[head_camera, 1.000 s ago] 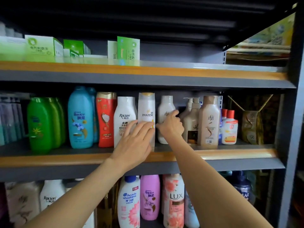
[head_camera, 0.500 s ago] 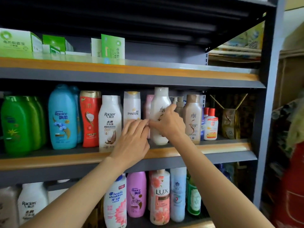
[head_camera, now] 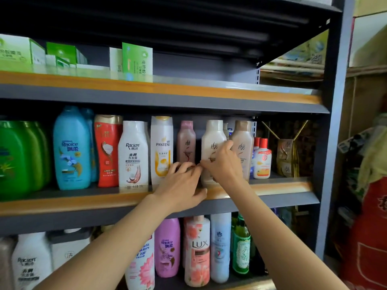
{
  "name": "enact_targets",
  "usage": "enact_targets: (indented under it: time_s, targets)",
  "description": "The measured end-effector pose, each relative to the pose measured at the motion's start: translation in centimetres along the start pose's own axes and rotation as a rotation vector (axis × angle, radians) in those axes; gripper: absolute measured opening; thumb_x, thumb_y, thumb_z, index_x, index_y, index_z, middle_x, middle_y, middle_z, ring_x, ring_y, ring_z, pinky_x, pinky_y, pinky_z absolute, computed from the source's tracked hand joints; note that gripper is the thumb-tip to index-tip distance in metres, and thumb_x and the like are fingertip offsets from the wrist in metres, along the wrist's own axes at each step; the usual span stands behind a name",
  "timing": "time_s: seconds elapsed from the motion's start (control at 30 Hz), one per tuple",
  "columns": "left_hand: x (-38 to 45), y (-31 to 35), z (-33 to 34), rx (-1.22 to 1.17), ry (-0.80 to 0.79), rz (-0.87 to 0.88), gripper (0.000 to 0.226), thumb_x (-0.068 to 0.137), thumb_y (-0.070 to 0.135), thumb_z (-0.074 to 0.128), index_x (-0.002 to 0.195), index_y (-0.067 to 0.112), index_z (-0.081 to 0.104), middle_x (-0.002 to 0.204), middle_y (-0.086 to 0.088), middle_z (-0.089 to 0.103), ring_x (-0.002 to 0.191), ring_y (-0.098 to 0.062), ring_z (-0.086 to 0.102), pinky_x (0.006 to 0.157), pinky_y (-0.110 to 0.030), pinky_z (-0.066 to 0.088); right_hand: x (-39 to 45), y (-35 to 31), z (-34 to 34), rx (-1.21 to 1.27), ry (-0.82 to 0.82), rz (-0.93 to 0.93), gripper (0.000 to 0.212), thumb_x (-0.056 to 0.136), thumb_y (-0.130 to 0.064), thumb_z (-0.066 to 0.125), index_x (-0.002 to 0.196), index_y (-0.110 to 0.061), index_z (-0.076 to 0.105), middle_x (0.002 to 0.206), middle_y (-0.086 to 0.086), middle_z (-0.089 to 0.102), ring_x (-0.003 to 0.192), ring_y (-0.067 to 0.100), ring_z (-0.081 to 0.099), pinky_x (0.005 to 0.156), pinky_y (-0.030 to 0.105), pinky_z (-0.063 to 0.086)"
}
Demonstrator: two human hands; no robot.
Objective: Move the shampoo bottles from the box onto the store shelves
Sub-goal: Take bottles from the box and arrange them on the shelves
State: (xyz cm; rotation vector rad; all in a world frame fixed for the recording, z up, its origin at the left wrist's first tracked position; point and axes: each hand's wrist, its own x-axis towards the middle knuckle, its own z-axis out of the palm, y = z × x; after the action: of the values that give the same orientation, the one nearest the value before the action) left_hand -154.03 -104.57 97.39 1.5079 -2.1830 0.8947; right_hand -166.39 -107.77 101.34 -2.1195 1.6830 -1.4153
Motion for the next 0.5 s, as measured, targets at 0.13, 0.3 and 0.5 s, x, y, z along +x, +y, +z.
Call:
enact_targets:
  time_s: [0.13,0.3,0.5]
  targets:
    - [-0.2,0.1,0.0,0.004,0.044,0.005,0.076,0.077,0.051,0.008,0.130,0.011,0.044,0.134,-0.002,0.049,0.129,-0.018,0.036,0.107,-0.034,0.021,-0.2,0.2,0.2,0.018,0.002,-0.002,0.053,0.079,-0.027,0.069,0.109,-0.007,0.030,0.109,0.017,0.058,0.100,0.039,0.059,0.086,0.051,0.048]
    - [-0.2,0.0,0.6,0.045,0.147,0.025,0.050,0.081,0.041,0.034,0.103,0.008,0.065,0.098,-0.002,0.069,0.097,-0.020,0.063,0.092,-0.033,0.036,-2.1,0.1,0.1,0.044,0.169,-0.095,0.039,0.085,-0.019,0.059,0.114,-0.008,0.036,0.116,0.010,0.047,0.096,0.032,0.056,0.076,0.037,0.045]
    - [-1.0,-2.0,-1.0,0.163,0.287,-0.004,0.044,0.078,0.030,0.039,0.100,0.007,0.069,0.098,-0.005,0.068,0.107,-0.021,0.049,0.104,-0.040,0.024,-1.6,-4.1,1.1,0.125,0.210,-0.400,0.017,0.093,-0.012,0.051,0.101,0.002,0.055,0.104,0.016,0.055,0.087,0.033,0.056,0.071,0.035,0.041]
